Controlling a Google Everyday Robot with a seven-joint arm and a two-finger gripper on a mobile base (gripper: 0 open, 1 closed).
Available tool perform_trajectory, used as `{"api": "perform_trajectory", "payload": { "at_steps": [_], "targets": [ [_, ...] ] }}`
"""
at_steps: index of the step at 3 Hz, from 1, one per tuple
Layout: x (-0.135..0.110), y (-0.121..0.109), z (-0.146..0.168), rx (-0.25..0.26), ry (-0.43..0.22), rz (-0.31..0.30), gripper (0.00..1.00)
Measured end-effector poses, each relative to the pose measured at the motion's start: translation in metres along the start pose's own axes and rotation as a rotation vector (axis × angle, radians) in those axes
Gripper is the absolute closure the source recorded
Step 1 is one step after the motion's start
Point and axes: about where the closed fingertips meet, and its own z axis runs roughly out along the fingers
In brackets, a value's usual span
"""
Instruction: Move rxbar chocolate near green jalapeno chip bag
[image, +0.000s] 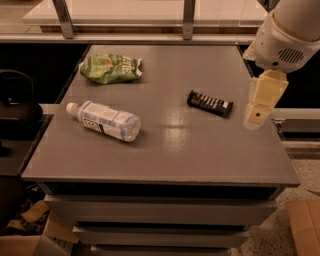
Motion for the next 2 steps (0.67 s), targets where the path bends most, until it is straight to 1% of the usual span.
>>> {"api": "perform_trajectory", "payload": {
  "at_steps": [1,2],
  "targets": [
    [-0.012,-0.015,0.03,-0.041,0.019,0.03,0.0],
    [-0.027,-0.028,0.061,-0.083,0.021,0.028,0.0]
  ]
}}
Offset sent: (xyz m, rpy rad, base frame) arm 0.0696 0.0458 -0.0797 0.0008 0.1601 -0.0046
